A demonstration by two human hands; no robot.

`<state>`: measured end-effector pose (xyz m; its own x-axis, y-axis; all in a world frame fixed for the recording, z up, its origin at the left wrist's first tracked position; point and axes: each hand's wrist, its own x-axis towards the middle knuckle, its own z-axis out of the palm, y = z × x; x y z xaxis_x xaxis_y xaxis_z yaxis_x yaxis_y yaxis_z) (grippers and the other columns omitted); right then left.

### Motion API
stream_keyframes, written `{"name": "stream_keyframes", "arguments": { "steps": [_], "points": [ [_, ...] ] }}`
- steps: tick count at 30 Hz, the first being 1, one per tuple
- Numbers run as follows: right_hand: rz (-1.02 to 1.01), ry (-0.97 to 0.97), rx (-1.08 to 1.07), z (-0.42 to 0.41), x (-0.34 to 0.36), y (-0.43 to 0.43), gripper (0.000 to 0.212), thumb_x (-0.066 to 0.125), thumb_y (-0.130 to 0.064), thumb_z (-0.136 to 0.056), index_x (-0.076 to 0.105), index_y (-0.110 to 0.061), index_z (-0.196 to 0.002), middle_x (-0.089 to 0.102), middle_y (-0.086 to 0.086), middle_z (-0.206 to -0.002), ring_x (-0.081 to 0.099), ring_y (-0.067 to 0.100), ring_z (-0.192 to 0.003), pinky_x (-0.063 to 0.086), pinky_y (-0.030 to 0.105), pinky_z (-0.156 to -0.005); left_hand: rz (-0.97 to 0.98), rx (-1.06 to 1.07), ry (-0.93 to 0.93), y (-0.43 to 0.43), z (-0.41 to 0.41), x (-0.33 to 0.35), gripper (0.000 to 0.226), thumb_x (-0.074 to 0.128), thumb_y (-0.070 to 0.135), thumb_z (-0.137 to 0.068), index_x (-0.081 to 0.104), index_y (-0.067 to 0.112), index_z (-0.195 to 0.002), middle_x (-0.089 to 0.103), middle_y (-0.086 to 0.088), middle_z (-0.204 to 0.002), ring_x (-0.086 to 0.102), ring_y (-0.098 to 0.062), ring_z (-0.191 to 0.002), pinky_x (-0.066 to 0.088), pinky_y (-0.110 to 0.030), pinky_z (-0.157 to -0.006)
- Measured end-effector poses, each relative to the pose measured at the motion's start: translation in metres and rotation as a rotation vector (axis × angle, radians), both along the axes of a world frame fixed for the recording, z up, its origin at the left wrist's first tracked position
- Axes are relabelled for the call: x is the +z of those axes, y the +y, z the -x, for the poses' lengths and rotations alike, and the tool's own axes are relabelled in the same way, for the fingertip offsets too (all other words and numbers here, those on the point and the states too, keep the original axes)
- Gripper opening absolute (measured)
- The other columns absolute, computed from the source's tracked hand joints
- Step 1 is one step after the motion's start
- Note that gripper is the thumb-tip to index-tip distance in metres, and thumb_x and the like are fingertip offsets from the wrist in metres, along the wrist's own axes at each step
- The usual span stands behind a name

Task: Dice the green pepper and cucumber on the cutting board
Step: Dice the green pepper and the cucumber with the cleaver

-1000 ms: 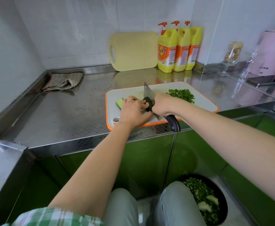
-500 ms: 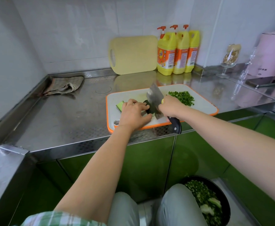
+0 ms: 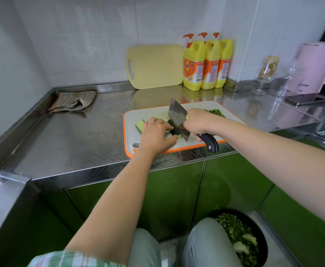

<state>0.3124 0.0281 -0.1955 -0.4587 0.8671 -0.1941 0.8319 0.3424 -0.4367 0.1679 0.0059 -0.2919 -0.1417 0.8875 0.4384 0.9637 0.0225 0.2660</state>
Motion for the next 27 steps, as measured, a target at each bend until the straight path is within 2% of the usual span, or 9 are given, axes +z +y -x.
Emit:
{"name": "stream_keyframes", "arguments": {
  "steps": [3,8,12,16,22,24,27],
  "points": [
    [-0.018,-0.026,0.006,0.001,0.000,-0.002,0.019,0.036,0.000,-0.091,0.042,-0.004,-0.074,0.050,0.016,-0.064,0.049,0.025,-0.049,0.037,0.023,-0.046,0.001,0.002,0.009,0.001,0.001,0.000,0.039,0.061,0.044,-0.085,0.068,0.021,-0.116,0.065,0.000,-0.115,0.042,-0.022,-0.116,0.026,-0.033,-0.086],
    [-0.009,-0.113,0.040,0.004,0.009,-0.008,0.022,0.035,0.001,-0.092,0.048,-0.001,-0.074,0.053,0.018,-0.068,0.051,0.026,-0.053,0.040,0.026,-0.051,0.002,0.003,-0.001,0.002,0.001,-0.001,0.038,0.062,0.045,-0.085,0.069,0.023,-0.116,0.066,0.002,-0.115,0.041,-0.022,-0.117,0.025,-0.034,-0.086],
    [-0.041,-0.257,0.075,0.003,0.020,-0.008,0.022,0.036,-0.003,-0.093,0.057,0.002,-0.087,0.060,0.017,-0.080,0.054,0.026,-0.062,0.038,0.024,-0.051,-0.003,-0.003,-0.001,0.003,0.002,-0.002,0.038,0.062,0.045,-0.085,0.070,0.025,-0.116,0.066,0.005,-0.116,0.040,-0.021,-0.117,0.022,-0.032,-0.082],
    [-0.025,-0.315,0.099,0.005,0.026,-0.007,0.027,0.039,-0.003,-0.095,0.065,0.005,-0.094,0.055,0.014,-0.075,0.050,0.026,-0.069,0.036,0.025,-0.052,-0.004,-0.007,0.001,0.004,0.003,-0.003,0.037,0.062,0.044,-0.085,0.071,0.025,-0.116,0.066,0.008,-0.116,0.040,-0.020,-0.117,0.018,-0.029,-0.080],
    [-0.040,-0.263,0.069,0.010,0.018,-0.006,0.025,0.035,-0.003,-0.093,0.053,-0.001,-0.075,0.056,0.012,-0.061,0.052,0.018,-0.040,0.039,0.018,-0.044,-0.020,-0.005,-0.008,0.005,0.003,-0.004,0.035,0.063,0.043,-0.084,0.072,0.026,-0.113,0.067,0.009,-0.113,0.041,-0.020,-0.116,0.016,-0.027,-0.078],
    [-0.048,-0.255,0.082,0.012,0.008,-0.006,0.023,0.038,-0.001,-0.092,0.055,0.000,-0.076,0.055,0.013,-0.062,0.050,0.019,-0.045,0.038,0.021,-0.044,-0.012,-0.003,-0.010,0.006,0.005,-0.005,0.034,0.063,0.045,-0.084,0.073,0.027,-0.112,0.067,0.010,-0.111,0.041,-0.019,-0.115,0.015,-0.027,-0.077],
    [-0.114,-0.261,0.101,0.015,-0.007,-0.007,0.019,0.043,-0.002,-0.092,0.051,-0.004,-0.075,0.045,0.010,-0.064,0.036,0.017,-0.050,0.027,0.024,-0.044,-0.011,-0.001,0.020,0.008,0.006,-0.007,0.033,0.061,0.048,-0.084,0.075,0.029,-0.106,0.068,0.013,-0.108,0.041,-0.018,-0.112,0.016,-0.028,-0.076]
  ]
}}
